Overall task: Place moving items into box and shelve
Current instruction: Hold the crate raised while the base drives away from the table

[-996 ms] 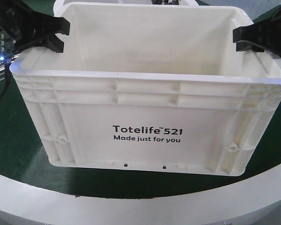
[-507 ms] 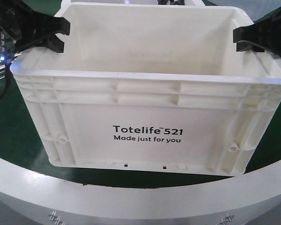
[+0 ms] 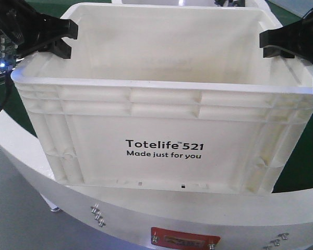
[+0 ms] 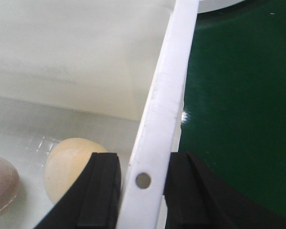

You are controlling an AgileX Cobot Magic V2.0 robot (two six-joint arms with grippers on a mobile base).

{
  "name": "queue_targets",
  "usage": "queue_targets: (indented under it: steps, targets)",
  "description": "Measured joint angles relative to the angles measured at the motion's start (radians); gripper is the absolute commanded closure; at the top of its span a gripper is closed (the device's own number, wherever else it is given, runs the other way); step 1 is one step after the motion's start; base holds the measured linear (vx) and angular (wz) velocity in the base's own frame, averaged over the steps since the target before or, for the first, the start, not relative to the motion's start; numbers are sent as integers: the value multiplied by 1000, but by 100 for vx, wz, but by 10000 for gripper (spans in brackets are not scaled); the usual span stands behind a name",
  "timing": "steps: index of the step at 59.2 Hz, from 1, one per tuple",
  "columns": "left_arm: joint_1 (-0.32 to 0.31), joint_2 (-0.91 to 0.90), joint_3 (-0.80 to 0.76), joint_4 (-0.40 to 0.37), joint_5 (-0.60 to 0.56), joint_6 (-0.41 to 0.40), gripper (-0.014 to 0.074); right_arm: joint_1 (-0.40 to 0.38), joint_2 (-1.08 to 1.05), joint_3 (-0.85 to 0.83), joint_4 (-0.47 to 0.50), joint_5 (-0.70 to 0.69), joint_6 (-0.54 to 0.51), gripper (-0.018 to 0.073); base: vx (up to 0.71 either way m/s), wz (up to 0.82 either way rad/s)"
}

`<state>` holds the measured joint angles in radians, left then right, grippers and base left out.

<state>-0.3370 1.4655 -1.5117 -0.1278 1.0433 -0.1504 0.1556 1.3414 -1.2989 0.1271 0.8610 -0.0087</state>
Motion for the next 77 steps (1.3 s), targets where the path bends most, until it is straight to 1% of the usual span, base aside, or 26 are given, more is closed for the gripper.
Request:
queue_targets:
  steps: [35,77]
  targets:
    - [0,0,0,0,0,0,602,0,0,0,0,0,0,565,-11,43]
    - [0,0,0,0,0,0,602,0,0,0,0,0,0,565,-11,55]
